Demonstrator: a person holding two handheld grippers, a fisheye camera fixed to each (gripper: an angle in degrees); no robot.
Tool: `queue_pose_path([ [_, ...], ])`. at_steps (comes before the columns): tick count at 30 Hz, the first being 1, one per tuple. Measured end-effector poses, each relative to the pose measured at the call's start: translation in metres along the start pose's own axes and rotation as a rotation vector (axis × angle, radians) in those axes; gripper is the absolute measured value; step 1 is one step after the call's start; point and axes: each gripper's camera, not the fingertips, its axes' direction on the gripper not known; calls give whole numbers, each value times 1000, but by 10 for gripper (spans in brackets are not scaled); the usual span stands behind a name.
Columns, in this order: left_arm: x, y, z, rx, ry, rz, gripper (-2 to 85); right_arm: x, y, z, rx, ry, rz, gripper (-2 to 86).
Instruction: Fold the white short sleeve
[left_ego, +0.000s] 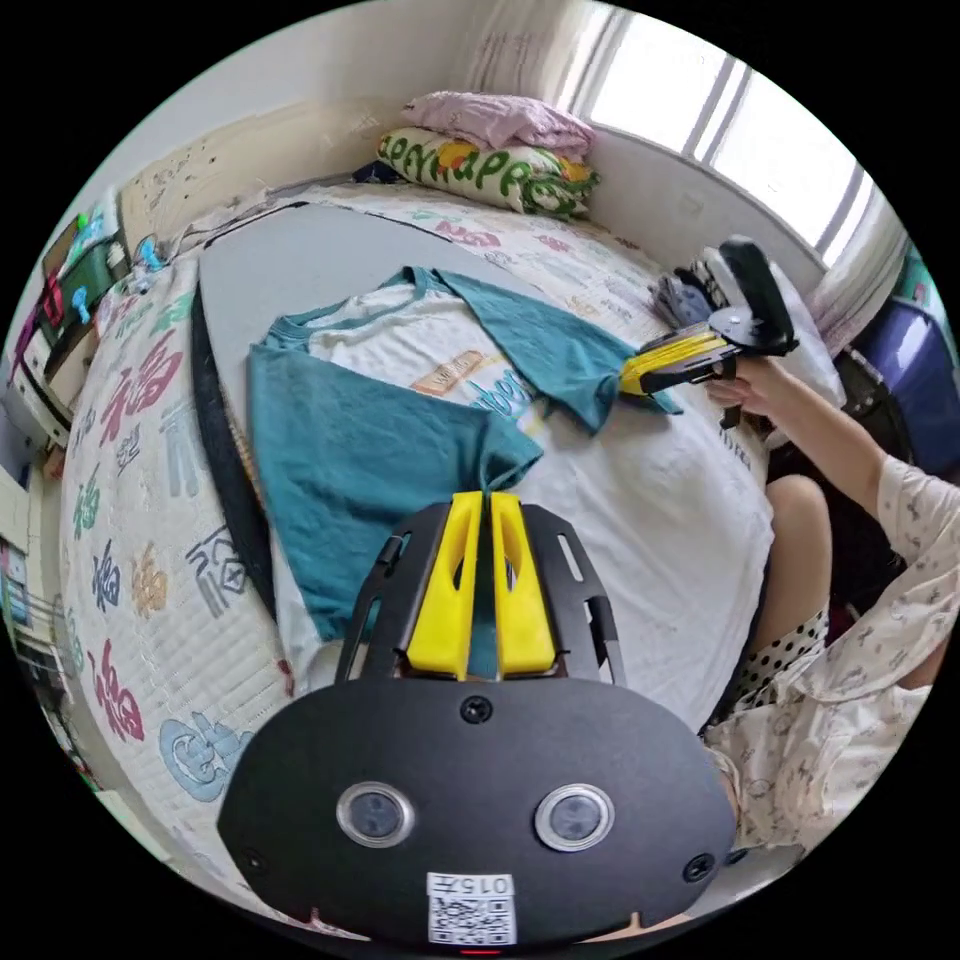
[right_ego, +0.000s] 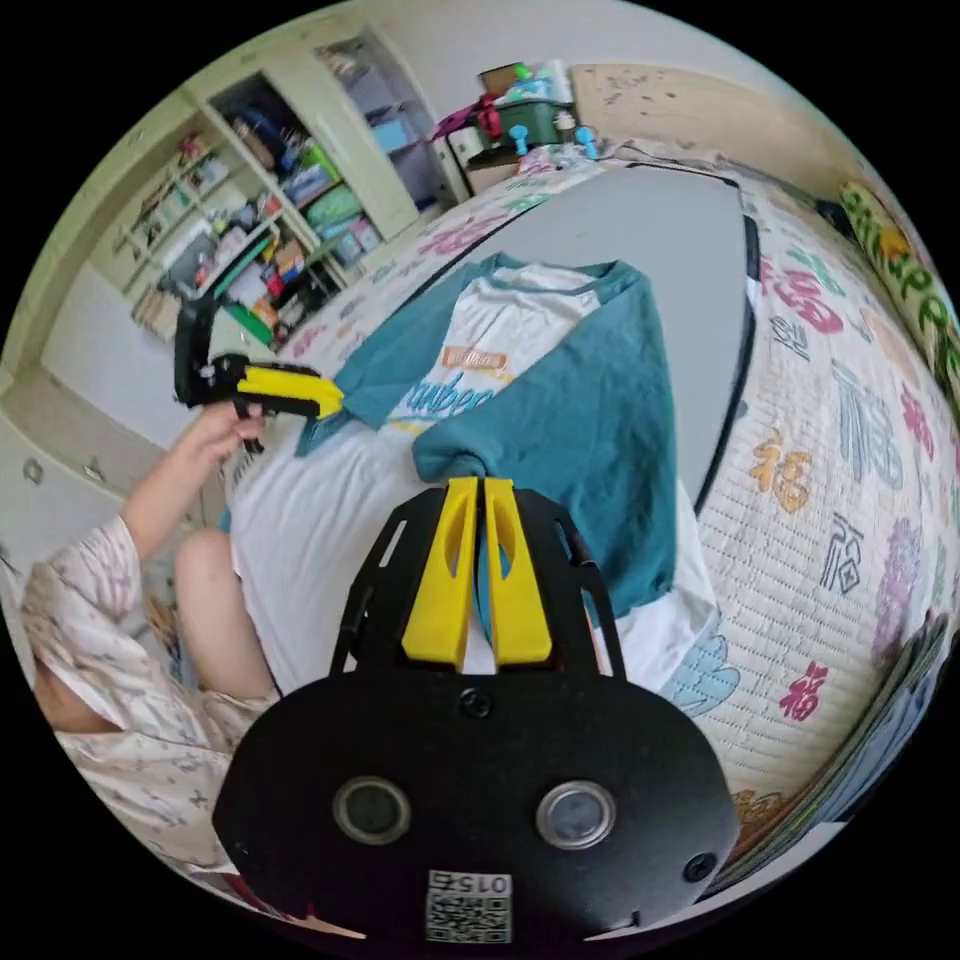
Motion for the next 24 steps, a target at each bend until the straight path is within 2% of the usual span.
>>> queue_pose_path([
  [2,-57,33,-54,99,-41,-120,21,50,-19,-66,122,1,121,6],
  [3,-74,43,-70,125,-73,-156,22,83,-30,-110,197,85,188,6],
  [5,-143,94,-120,225,-290,-305,29,135,-46,-162,275,225,316,7],
  [7,-192,134,-135,229,-428,-458,53,189,-57,-197,319,290,481,10],
  [9,-227,173,-135,232,-421,-578,71,236,-59,-222,338,343,679,17],
  [11,-241,218,-126,264,-343,-652,77,245,-56,-238,372,325,729,26],
  [17,-189,287,-89,196,-236,-522,87,190,-48,-272,312,217,526,47],
  [24,-121,378,-78,229,-65,-511,92,90,42,-329,285,-21,414,66],
])
